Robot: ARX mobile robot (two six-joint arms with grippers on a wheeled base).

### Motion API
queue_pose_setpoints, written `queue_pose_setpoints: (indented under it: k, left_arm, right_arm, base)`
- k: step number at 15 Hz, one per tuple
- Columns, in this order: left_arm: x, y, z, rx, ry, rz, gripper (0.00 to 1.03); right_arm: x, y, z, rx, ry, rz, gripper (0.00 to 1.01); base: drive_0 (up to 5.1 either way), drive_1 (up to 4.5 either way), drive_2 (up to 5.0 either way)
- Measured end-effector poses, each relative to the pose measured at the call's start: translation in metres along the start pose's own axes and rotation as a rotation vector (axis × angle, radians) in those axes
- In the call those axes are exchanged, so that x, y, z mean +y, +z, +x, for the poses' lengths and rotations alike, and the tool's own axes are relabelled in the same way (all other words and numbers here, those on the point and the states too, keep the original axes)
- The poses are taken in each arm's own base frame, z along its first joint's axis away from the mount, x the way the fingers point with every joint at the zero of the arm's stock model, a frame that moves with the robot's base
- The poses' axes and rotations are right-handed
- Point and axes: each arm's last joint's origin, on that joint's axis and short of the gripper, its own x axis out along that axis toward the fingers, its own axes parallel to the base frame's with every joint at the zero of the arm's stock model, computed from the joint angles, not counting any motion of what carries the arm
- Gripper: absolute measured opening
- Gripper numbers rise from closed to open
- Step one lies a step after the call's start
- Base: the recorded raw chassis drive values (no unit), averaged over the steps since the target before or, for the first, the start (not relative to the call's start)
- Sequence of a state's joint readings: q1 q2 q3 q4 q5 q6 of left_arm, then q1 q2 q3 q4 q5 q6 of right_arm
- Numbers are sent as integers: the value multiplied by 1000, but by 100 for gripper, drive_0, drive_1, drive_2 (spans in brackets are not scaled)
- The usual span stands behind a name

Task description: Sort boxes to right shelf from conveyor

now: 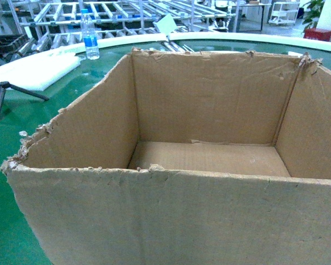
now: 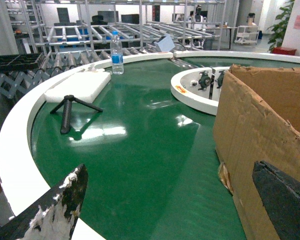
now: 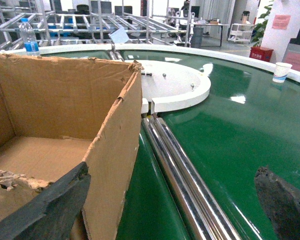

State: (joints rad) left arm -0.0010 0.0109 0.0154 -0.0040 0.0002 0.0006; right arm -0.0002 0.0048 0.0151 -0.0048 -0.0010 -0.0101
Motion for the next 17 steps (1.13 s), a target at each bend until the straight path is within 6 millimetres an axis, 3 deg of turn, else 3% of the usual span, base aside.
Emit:
queue_pose_setpoints:
  k: [1, 4, 6, 7, 8, 17]
  left_arm:
    - [0, 0, 0, 0, 0, 0, 92]
    - [0, 0, 0, 0, 0, -1, 52]
    - [0, 0, 0, 0, 0, 0, 76]
    - [0, 0, 0, 0, 0, 0, 92]
    - [0, 0, 0, 0, 0, 0, 99]
    - [0, 6, 4, -45, -7, -4, 98]
  right_arm:
    - [0, 0, 0, 0, 0, 1, 92]
    - [0, 0, 0, 0, 0, 1, 51]
    - [0, 0, 0, 0, 0, -1, 75]
    - [0, 0, 0, 0, 0, -1, 92]
    - [0, 0, 0, 0, 0, 0, 100]
    - [3, 7, 7, -53, 4, 1, 98]
  base:
    - [0, 0, 0]
    - [0, 0, 0]
    - [0, 0, 0]
    - [0, 0, 0]
    - [0, 0, 0]
    - [0, 0, 0]
